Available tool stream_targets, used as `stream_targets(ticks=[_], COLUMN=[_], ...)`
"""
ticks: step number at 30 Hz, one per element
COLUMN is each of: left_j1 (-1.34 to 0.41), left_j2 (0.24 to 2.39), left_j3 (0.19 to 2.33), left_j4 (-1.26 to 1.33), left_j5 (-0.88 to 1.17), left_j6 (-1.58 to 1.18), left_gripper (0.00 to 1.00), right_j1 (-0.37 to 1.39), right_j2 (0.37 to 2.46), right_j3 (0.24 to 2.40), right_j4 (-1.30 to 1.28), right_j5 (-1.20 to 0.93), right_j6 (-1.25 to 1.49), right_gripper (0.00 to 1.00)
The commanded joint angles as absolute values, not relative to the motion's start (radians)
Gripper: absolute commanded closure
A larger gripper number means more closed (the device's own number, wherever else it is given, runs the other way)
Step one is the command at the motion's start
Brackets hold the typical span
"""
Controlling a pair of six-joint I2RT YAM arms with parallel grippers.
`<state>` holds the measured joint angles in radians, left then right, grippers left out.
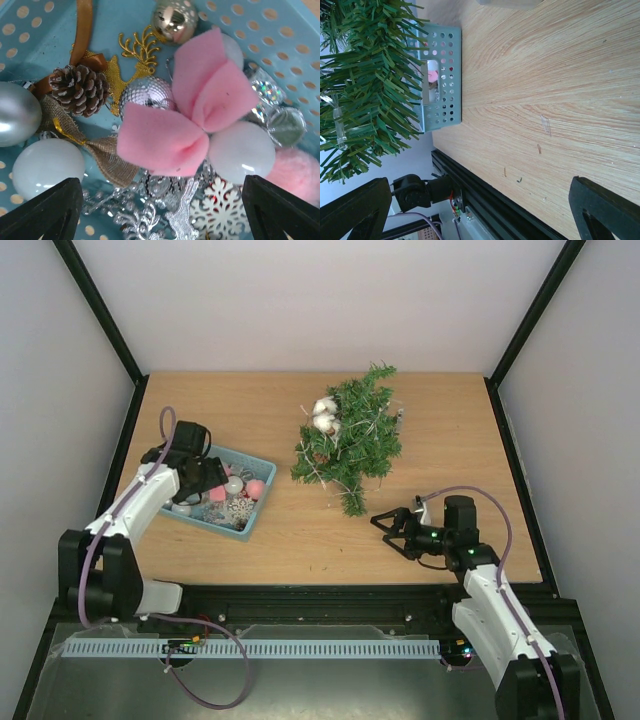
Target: Decorate the small christmas tree
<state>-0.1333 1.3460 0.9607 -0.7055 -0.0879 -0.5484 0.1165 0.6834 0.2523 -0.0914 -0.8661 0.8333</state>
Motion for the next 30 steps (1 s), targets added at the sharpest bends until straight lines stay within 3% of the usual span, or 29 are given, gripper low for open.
stream_targets(ticks=[1,7,17,22,27,30], left_j1=[-0.104,-0.051,-0.015,-0.011,-0.011,-0.011], left_j2=[1.403,1.454,1.519,1.553,1.557,1.511], left_j3=[0.95,0.941,0.937,0.943,0.956,0.964], left_j4=[-0.653,-0.603,-0.538,-0.501,-0.499,-0.522], left_j5=[-0.119,-0.086,-0.055,-0.026,-0.003,0.007], left_j6=[-0.551,-0.534,-0.524,-0.521,-0.508,-0.506], left_gripper=[0.14,0.31,0.44,0.66,0.95,0.98], right_j1=[0.12,0.12,0.121,0.12,0.12,0.121], right_j2=[0.704,0.701,0.704,0.7,0.68,0.661], right_j3=[0.255,0.254,0.257,0.262,0.269,0.271], right_j4=[-0.068,-0.074,-0.07,-0.073,-0.097,-0.107], right_j5=[-0.901,-0.902,-0.903,-0.902,-0.897,-0.896], right_j6=[0.802,0.797,0.799,0.803,0.802,0.805], right_gripper=[0.01,0.01,0.01,0.01,0.01,0.01])
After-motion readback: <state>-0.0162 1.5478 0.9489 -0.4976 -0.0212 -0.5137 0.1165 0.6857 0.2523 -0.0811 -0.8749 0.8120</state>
